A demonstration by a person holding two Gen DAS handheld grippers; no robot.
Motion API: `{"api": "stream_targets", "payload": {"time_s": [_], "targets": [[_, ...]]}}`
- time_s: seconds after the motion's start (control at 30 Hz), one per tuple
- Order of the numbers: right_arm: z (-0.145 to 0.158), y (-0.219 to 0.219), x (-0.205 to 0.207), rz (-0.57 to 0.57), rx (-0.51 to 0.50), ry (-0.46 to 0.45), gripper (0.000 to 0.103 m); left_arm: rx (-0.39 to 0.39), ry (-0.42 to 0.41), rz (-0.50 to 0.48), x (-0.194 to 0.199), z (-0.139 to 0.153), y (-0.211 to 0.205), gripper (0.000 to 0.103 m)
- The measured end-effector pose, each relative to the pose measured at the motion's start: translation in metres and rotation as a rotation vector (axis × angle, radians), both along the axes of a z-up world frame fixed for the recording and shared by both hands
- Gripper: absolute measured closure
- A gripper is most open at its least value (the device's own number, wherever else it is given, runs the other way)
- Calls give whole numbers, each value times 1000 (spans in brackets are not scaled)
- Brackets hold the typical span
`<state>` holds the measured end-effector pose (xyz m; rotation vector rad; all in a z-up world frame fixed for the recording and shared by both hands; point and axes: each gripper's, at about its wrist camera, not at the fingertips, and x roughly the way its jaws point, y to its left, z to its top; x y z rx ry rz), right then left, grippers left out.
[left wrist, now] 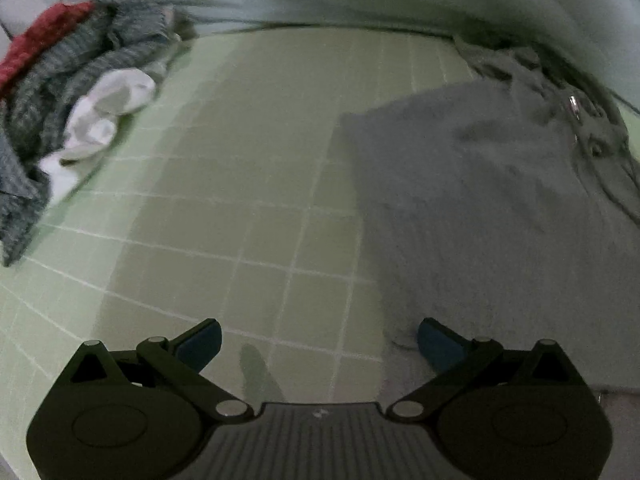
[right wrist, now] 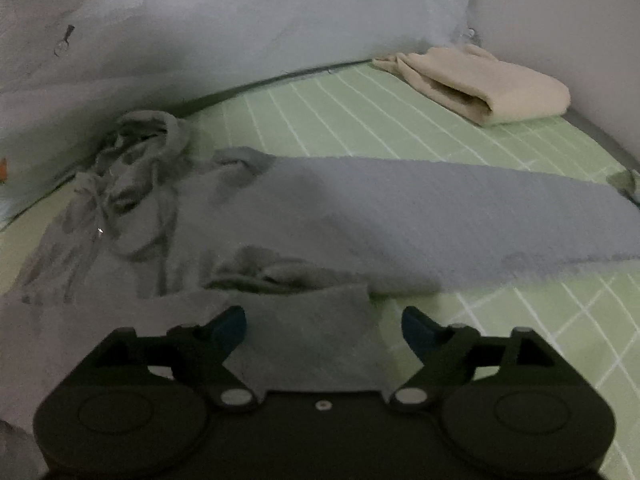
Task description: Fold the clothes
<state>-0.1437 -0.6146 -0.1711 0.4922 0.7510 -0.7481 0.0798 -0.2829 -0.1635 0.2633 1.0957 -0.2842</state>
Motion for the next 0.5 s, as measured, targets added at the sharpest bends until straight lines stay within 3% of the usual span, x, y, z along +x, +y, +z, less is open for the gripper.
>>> {"api": "stream_targets", "payload": {"time_s": [0.2, 0.27, 0.33, 0.4, 0.5], "targets": [[-8, -2, -8, 5, 36, -2, 15, -11, 30, -1, 0, -7, 0, 0], [-6, 0, -7, 50, 39, -18, 31, -13, 35, 3, 0, -8, 0, 0], [-3, 0, -2, 85, 42, -12, 61, -14, 38, 9, 0, -8, 0, 0], [1, -1, 1, 120, 56, -21, 83, -15, 41, 17, 0, -8, -1, 0], [16, -1, 5, 160, 20, -66, 87, -18, 49, 32, 0, -8, -1, 0]]}}
